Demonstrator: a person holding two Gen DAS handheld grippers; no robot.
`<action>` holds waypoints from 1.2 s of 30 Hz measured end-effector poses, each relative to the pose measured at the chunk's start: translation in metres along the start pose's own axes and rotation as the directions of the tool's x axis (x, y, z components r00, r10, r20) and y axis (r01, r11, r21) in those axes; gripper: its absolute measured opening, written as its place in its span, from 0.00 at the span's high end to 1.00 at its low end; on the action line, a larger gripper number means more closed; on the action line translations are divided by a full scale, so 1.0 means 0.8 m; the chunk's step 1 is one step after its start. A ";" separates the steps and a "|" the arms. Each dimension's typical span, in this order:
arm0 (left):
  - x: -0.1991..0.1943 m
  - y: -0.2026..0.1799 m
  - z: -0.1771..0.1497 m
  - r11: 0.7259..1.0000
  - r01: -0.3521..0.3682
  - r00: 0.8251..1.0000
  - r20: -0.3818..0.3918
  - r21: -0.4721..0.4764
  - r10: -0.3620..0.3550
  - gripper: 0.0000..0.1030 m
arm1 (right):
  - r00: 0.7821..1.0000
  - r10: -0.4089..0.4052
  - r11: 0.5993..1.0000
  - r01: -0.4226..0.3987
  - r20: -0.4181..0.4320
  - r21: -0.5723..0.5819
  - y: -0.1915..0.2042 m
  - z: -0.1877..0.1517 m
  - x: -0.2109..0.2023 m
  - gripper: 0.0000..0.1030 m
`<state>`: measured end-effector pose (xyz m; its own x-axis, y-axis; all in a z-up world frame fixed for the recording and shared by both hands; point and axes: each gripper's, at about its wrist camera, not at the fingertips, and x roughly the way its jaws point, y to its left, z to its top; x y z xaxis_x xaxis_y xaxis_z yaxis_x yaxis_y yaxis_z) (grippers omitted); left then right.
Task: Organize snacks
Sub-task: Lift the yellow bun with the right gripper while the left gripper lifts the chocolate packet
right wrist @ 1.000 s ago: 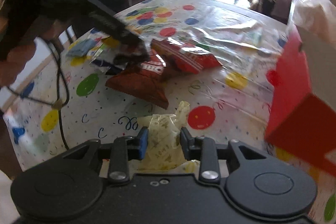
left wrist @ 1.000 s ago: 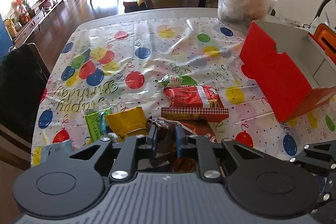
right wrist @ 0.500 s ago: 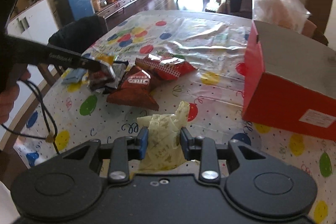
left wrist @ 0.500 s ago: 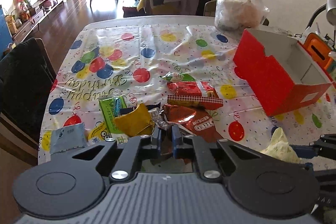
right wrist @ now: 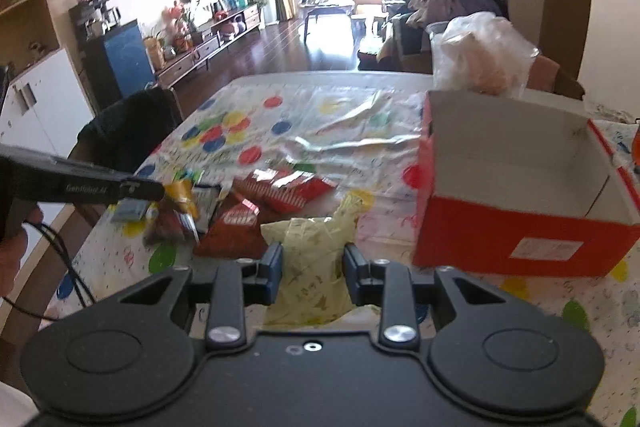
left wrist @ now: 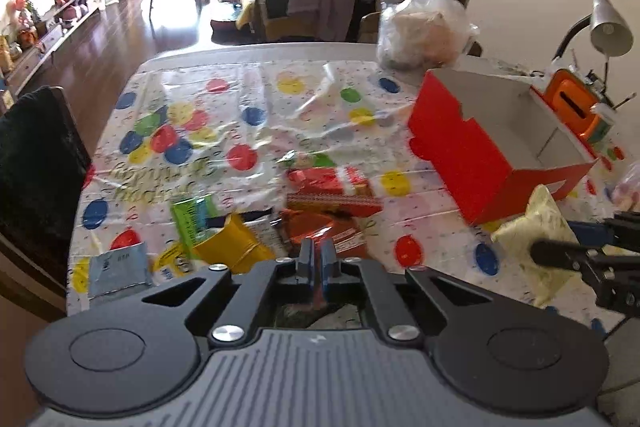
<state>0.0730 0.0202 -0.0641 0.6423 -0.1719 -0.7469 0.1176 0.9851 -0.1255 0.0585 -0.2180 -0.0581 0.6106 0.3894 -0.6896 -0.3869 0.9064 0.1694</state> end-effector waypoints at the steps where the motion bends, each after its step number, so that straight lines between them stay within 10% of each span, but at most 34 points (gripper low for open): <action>1: -0.001 -0.004 0.005 1.000 0.002 1.000 0.006 0.005 -0.002 0.97 | 1.000 0.000 1.000 0.000 0.006 0.006 -0.006 0.004 -0.002 0.71; 15: 0.003 -0.003 0.012 0.993 -0.073 0.995 -0.081 -0.096 0.065 0.91 | 0.998 0.057 0.997 -0.058 0.019 0.053 -0.079 0.021 -0.005 0.71; 17: 0.007 0.004 0.001 0.987 -0.087 0.991 -0.110 -0.132 0.072 0.83 | 0.997 0.076 0.996 -0.076 0.007 0.056 -0.079 0.018 0.000 0.71; 22: 0.017 0.019 -0.027 0.966 -0.122 0.986 -0.140 -0.230 0.092 0.24 | 0.994 0.105 0.993 -0.104 -0.021 0.056 -0.075 0.011 0.006 0.71; 36: 0.090 0.051 -0.053 0.878 -0.159 0.969 -0.243 -0.451 0.051 0.27 | 0.994 0.086 0.995 -0.084 -0.059 0.045 -0.069 -0.005 0.009 0.70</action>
<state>0.0917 0.0485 -0.1507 0.4443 -0.1142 -0.8885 -0.3403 0.8960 -0.2854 0.0817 -0.2656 -0.0753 0.5328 0.4559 -0.7129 -0.4052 0.8770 0.2581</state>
